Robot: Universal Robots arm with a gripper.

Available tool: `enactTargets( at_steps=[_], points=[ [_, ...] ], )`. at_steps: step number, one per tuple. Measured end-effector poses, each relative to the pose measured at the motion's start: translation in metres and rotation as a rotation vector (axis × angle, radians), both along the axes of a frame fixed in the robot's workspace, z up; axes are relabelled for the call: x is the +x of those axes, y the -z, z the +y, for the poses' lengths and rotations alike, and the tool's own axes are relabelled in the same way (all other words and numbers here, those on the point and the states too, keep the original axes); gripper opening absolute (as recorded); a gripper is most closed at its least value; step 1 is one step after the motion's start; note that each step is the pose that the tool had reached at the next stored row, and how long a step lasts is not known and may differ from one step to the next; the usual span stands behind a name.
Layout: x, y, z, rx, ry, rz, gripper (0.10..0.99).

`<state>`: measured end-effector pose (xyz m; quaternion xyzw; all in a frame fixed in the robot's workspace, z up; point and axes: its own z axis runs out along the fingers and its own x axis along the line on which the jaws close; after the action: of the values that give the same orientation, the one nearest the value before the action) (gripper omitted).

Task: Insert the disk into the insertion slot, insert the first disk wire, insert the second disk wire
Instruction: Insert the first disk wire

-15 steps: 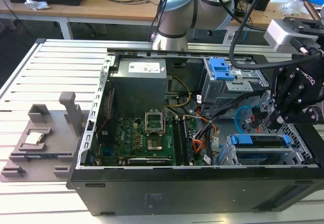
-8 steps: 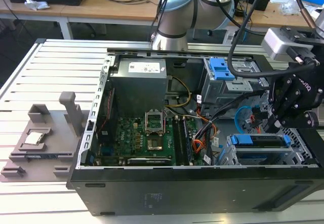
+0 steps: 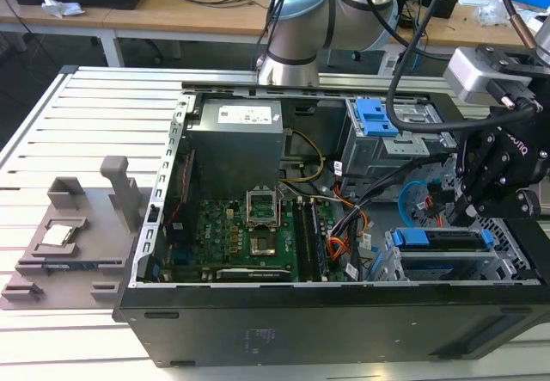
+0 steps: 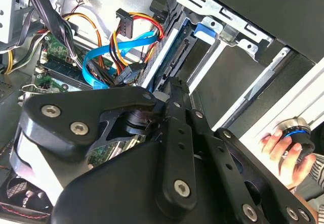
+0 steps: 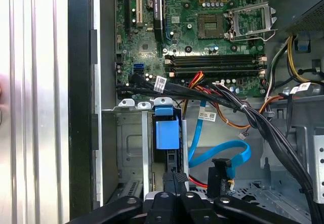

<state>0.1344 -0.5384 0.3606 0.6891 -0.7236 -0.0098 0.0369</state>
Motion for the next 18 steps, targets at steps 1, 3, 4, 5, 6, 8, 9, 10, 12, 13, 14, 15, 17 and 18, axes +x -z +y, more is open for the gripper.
enactTargets(
  at_steps=[1,3,4,5,6,8,9,10,12,13,14,15,17,18],
  points=[
    [0.0000,0.0000,0.0000,0.000,0.000,0.0000,0.106],
    [0.0000,0.0001,0.0000,0.000,0.000,0.0000,0.106],
    [0.0000,0.0001,0.0000,0.000,0.000,0.0000,0.106],
    [0.0000,0.0001,0.0000,0.000,0.000,0.0000,0.169],
    [0.0000,0.0002,0.0000,0.000,0.000,0.0000,0.235],
    [0.0000,0.0002,0.0000,0.000,0.000,0.0000,0.294],
    [0.0000,0.0002,0.0000,0.000,0.000,0.0000,0.361],
    [0.0000,0.0002,0.0000,0.000,0.000,0.0000,0.361],
    [0.0000,0.0003,0.0000,0.000,0.000,0.0000,0.361],
    [0.0000,0.0003,0.0000,0.000,0.000,0.0000,0.361],
    [0.0000,0.0000,0.0000,0.000,0.000,0.0000,0.361],
    [0.0000,-0.0008,0.0000,0.000,0.000,0.0000,0.361],
    [0.0000,-0.0079,0.0003,0.000,0.000,0.0000,0.361],
    [0.0000,-0.0101,0.0008,0.000,0.000,0.0000,0.361]
  ],
)
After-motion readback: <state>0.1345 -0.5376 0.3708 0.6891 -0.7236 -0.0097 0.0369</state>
